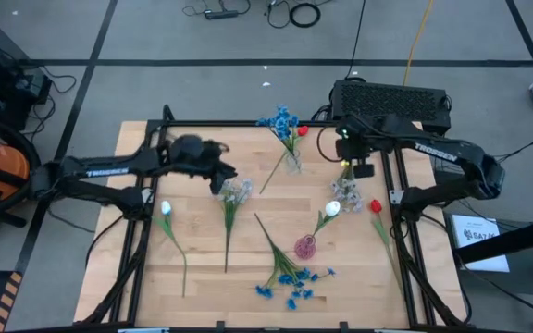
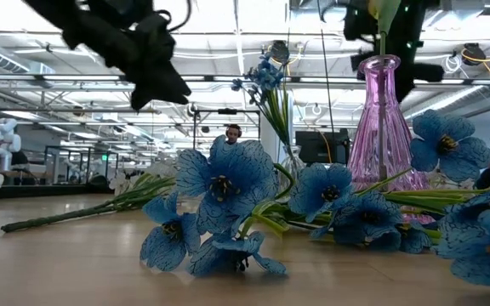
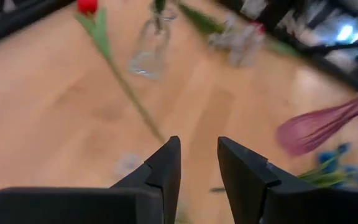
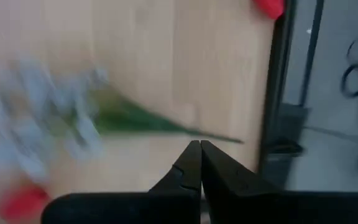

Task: Sort flowers into vase by color
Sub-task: Put the right white flowers into the violet transparent vase

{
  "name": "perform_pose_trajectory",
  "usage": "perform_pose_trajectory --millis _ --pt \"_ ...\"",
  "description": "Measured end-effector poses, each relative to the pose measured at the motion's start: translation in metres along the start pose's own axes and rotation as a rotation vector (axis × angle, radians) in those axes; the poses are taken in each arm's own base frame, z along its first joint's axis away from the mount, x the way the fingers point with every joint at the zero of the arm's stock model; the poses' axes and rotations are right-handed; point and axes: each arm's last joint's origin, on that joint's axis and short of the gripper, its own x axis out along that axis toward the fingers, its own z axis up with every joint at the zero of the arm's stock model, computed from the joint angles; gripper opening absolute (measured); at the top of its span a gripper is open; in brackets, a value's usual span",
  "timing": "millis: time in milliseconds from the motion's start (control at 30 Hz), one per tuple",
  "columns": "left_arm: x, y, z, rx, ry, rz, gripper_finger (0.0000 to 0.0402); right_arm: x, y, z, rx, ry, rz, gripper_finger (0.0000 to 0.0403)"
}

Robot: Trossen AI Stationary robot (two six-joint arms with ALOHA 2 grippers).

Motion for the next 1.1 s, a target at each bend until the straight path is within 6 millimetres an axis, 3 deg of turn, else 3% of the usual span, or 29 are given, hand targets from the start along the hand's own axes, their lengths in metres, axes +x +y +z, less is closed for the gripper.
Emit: perform_pose_trajectory --millis 167,300,667,767,900,1100 --pt "-0.002 -0.020 -0.032 -0.101 -0.003 0.035 0.0111 0.022 0.003 -0.013 -0.325 0.130 0.086 0.0012" --pt "-0.002 -0.036 -0.042 -0.118 -0.034 0.074 0.0111 0.044 0.013 -0.018 -0.539 0.163 0.157 0.0045" --pt "-0.005 -0.057 -0.047 -0.144 -0.129 0.086 0.0111 0.106 0.038 -0.022 -0.678 0.052 0.063 0.0176" --pt "-0.005 -0.060 -0.045 -0.149 -0.158 0.062 0.0111 0.116 0.049 -0.027 -0.762 -0.003 0.105 0.0201" --pt "-0.005 -0.062 -0.043 -0.155 -0.183 0.042 0.0111 0.128 0.062 -0.036 -0.924 -0.018 0.150 0.0211" --pt "-0.006 -0.064 -0.039 -0.165 -0.216 0.018 0.0111 0.140 0.070 -0.040 -0.952 -0.057 0.109 0.0188"
